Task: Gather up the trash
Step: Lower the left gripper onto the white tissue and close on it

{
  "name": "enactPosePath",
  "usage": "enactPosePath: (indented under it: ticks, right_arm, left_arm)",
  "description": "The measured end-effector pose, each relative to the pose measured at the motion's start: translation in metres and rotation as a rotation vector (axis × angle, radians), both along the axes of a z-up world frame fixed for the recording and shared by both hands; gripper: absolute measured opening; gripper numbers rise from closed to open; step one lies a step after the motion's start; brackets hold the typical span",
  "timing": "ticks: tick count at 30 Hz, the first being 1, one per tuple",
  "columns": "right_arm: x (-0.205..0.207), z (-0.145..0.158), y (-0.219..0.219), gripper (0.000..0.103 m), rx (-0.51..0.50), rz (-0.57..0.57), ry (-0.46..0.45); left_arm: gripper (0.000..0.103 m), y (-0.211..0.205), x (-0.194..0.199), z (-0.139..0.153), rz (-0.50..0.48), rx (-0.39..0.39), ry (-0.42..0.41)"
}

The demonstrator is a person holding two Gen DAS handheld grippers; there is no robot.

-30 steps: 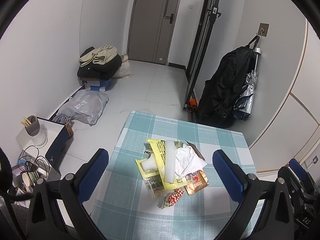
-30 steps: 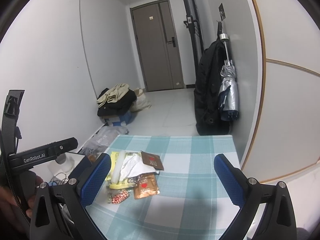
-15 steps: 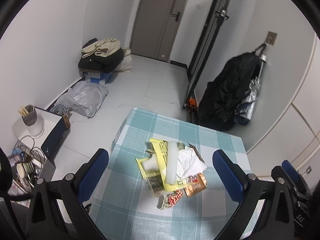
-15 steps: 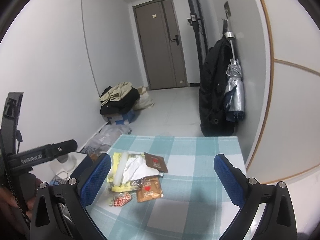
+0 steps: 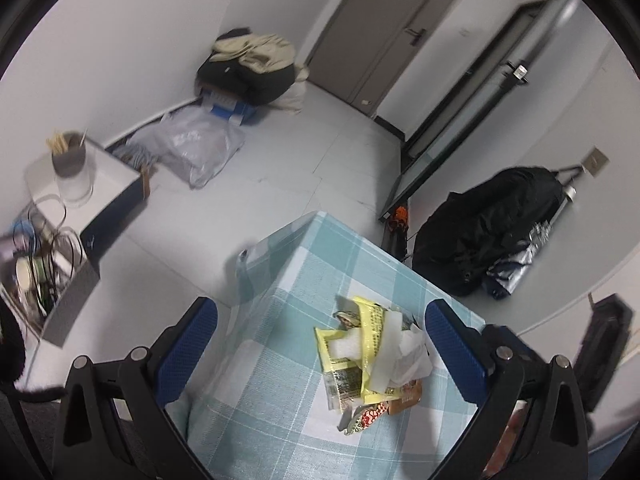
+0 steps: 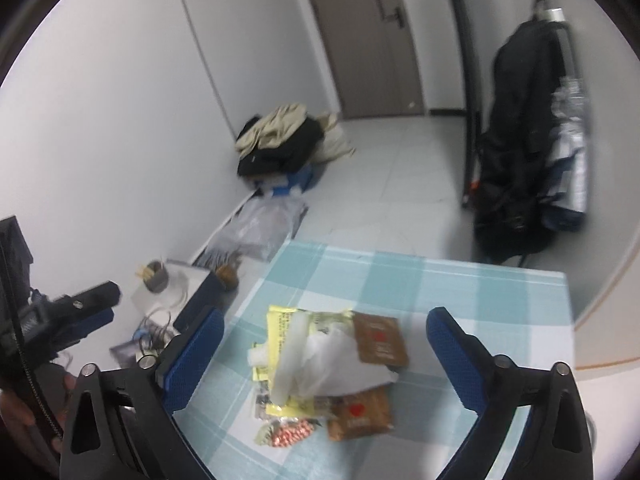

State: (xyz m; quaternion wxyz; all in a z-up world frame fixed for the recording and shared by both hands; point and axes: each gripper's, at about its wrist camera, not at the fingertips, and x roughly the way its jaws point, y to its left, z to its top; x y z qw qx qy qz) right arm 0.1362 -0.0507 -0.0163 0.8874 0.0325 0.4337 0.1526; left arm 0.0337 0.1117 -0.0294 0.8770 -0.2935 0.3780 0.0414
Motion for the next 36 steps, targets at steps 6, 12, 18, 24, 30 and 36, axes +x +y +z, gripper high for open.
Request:
enactPosePath:
  ticks: [6, 12, 18, 24, 30, 36]
  right_arm:
    - [0.029, -0.043, 0.04, 0.082, -0.042, 0.075, 0.11]
    - [0.044, -0.078, 0.06, 0.055, -0.078, 0.11, 0.204]
    - [0.045, -0.091, 0.065, 0.023, -0.184, 0.111, 0.213]
    - [0.036, -0.076, 0.054, 0.013, -0.153, 0.102, 0.184]
    - [0.017, -0.04, 0.033, 0.013, -0.021, 0.067, 0.081]
    - [-0.007, -0.008, -0.007, 0.013, 0.085, -0.009, 0.025]
  left_arm:
    - [0.102, 0.016, 0.004, -0.007, 0.019, -0.047, 0.028]
    - [0.102, 0.022, 0.008, -0.011, 0.011, -0.055, 0.036]
    - [0.102, 0.024, 0.007, -0.014, 0.007, -0.052, 0.044]
    - [0.102, 0.019, 0.01, -0.014, 0.004, -0.016, 0.051]
    - [0.102, 0.003, 0.018, -0.011, 0.001, -0.028, 0.047]
    - [0.102, -0.029, 0.031, -0.008, -0.071, 0.025, 0.039]
